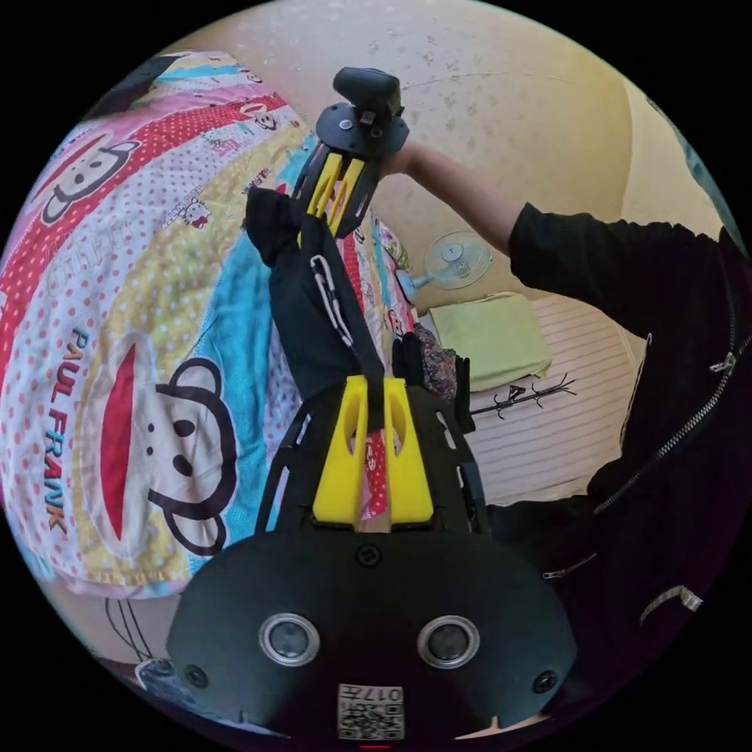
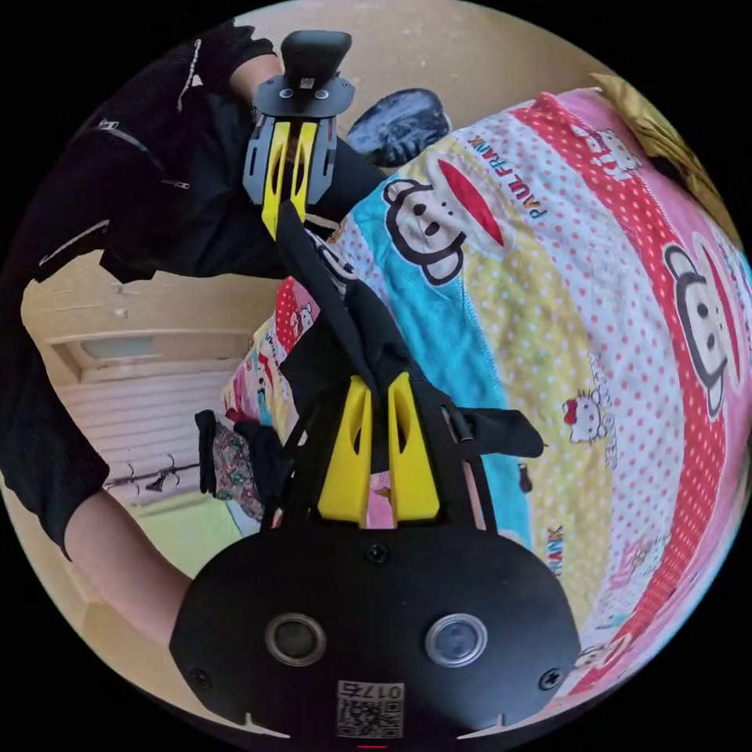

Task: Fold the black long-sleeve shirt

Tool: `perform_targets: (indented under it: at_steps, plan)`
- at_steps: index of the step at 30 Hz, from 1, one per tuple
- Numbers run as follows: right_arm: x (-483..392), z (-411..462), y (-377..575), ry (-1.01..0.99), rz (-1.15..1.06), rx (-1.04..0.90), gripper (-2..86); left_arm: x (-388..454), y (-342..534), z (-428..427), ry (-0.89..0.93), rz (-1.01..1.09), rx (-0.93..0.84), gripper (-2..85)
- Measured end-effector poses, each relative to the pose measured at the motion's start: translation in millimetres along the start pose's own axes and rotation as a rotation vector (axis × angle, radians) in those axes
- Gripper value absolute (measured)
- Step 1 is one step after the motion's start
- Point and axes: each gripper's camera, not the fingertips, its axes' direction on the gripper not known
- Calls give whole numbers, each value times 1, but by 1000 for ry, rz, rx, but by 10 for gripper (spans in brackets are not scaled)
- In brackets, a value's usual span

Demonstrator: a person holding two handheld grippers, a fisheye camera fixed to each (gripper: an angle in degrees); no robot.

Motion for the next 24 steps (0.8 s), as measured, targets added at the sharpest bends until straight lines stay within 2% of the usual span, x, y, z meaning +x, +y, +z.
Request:
perform_targets:
  at_steps: [3,7,10,12,14,16,19,21,22,24]
  plan:
    - [-70,32,47,125,164,55,48,46,-19,37,-37,76,-52,41]
    - [-139,122,100,213,461,150,56,83,-30,105,-66,89,-120,41]
    - [-169,206,133,147,672,236,73,103,-29,176,-119,75,-215,42]
    - [-187,249,153,82,795,315,83,119,-22,231,-210,70,-344,46]
    - [-217,289,180,38,931,478,101,130,-15,256,-250,78,-406,50]
    - [-242,306,193,33,1004,549,111,138,-10,262,-238,63,-413,55]
    - [-290,324,202,87,1092,622,118,159,-4,252,-80,90,-414,54]
    - [-319,328,202,97,1143,743,113,183,3,243,-43,140,-479,51]
    - [-341,330,198,117,1164,865,104,189,4,239,-45,155,-493,51]
    - [-371,336,185,160,1163,1066,91,207,1,206,-105,246,-452,51]
